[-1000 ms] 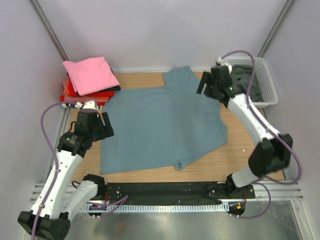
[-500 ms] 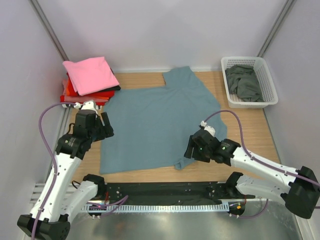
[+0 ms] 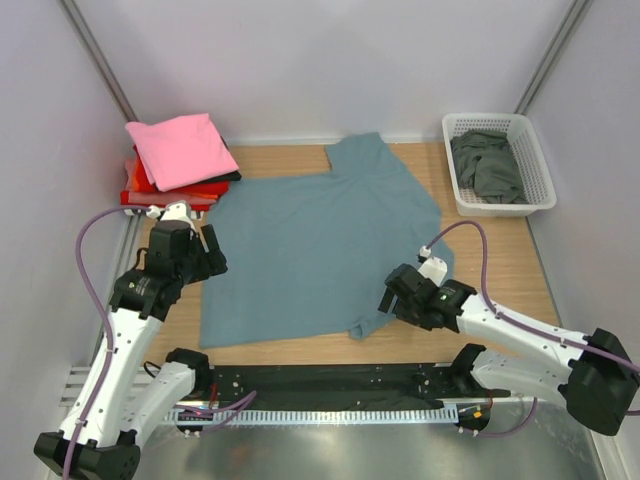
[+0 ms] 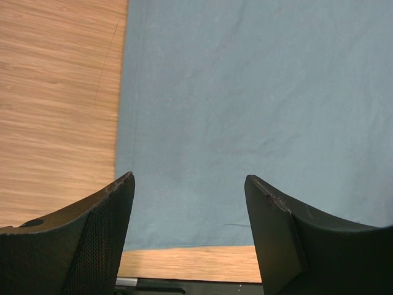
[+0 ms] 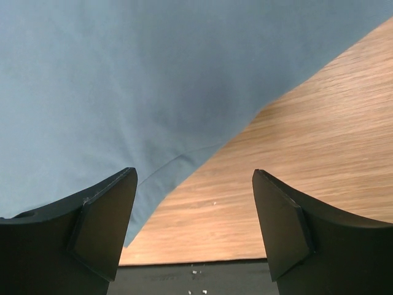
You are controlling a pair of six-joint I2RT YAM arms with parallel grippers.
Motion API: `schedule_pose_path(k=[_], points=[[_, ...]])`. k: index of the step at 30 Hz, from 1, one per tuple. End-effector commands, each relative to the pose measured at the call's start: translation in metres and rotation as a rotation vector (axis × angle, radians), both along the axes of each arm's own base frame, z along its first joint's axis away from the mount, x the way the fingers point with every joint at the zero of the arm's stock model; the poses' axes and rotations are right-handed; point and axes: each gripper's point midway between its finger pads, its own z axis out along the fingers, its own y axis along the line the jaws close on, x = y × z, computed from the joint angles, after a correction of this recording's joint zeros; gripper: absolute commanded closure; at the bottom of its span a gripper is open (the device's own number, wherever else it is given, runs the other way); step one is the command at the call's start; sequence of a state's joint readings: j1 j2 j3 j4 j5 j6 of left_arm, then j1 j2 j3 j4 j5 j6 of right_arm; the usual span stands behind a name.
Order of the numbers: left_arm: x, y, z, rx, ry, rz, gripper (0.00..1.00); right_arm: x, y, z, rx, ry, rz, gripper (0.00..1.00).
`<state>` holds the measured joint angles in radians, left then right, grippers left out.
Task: Fold and stack the t-shirts
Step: Flatten the tshirt out
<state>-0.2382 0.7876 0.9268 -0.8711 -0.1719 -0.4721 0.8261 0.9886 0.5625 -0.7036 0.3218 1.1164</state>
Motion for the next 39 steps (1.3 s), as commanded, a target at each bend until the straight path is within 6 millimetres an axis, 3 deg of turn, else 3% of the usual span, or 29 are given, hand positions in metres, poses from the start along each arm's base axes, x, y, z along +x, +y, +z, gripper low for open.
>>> schedule_pose_path(k=[1, 10, 16, 22, 23, 26, 28, 30, 31, 32, 33, 34, 35, 36, 37, 38, 39], points=[[0.006, -0.003, 0.008, -0.018, -0.047, -0.006, 0.27, 0.022, -0.013, -0.002, -0.044, -0.066, -0.112, 0.18], [0.006, -0.004, 0.008, -0.022, -0.050, -0.013, 0.26, 0.043, -0.036, -0.008, -0.049, -0.089, -0.198, 0.27], [0.006, -0.006, 0.008, -0.026, -0.050, -0.024, 0.26, 0.052, -0.037, -0.017, -0.081, -0.071, -0.178, 0.42], [0.006, -0.007, 0.010, -0.031, -0.058, -0.029, 0.26, 0.056, -0.034, -0.025, -0.117, -0.045, -0.144, 0.75], [0.006, -0.008, 0.010, -0.032, -0.059, -0.032, 0.26, 0.057, -0.037, -0.022, -0.140, -0.050, -0.138, 0.84], [0.005, -0.009, 0.011, -0.036, -0.063, -0.036, 0.26, 0.063, -0.041, -0.005, -0.186, -0.064, -0.129, 0.96], [0.005, -0.008, 0.011, -0.037, -0.066, -0.036, 0.26, 0.071, -0.040, 0.010, -0.211, -0.083, -0.103, 0.99], [0.005, -0.008, 0.013, -0.038, -0.073, -0.036, 0.25, 0.086, -0.030, 0.033, -0.227, -0.095, -0.064, 0.99], [0.005, -0.008, 0.013, -0.037, -0.077, -0.034, 0.26, 0.103, -0.017, 0.057, -0.203, -0.133, -0.054, 0.99], [0.005, -0.007, 0.013, -0.035, -0.076, -0.032, 0.25, 0.109, -0.012, 0.064, -0.209, -0.123, -0.037, 0.99], [0.004, -0.007, 0.014, -0.035, -0.080, -0.031, 0.25, 0.116, -0.002, 0.057, -0.231, -0.078, 0.001, 0.99], [0.004, -0.006, 0.014, -0.033, -0.082, -0.028, 0.25, 0.138, 0.016, 0.082, -0.202, -0.122, 0.037, 0.99], [0.004, -0.005, 0.013, -0.029, -0.079, -0.023, 0.25, 0.149, 0.027, 0.086, -0.198, -0.117, 0.072, 0.99], [0.004, -0.005, 0.014, -0.027, -0.082, -0.021, 0.25, 0.161, 0.040, 0.064, -0.232, -0.050, 0.113, 0.99], [0.004, -0.004, 0.014, -0.029, -0.082, -0.018, 0.25, 0.188, 0.063, 0.091, -0.195, -0.102, 0.160, 0.99], [0.004, -0.004, 0.014, -0.024, -0.082, -0.015, 0.25, 0.196, 0.072, 0.085, -0.220, -0.063, 0.192, 0.98], [0.004, -0.003, 0.013, -0.023, -0.079, -0.014, 0.25, 0.208, 0.083, 0.053, -0.257, 0.016, 0.232, 0.96]])
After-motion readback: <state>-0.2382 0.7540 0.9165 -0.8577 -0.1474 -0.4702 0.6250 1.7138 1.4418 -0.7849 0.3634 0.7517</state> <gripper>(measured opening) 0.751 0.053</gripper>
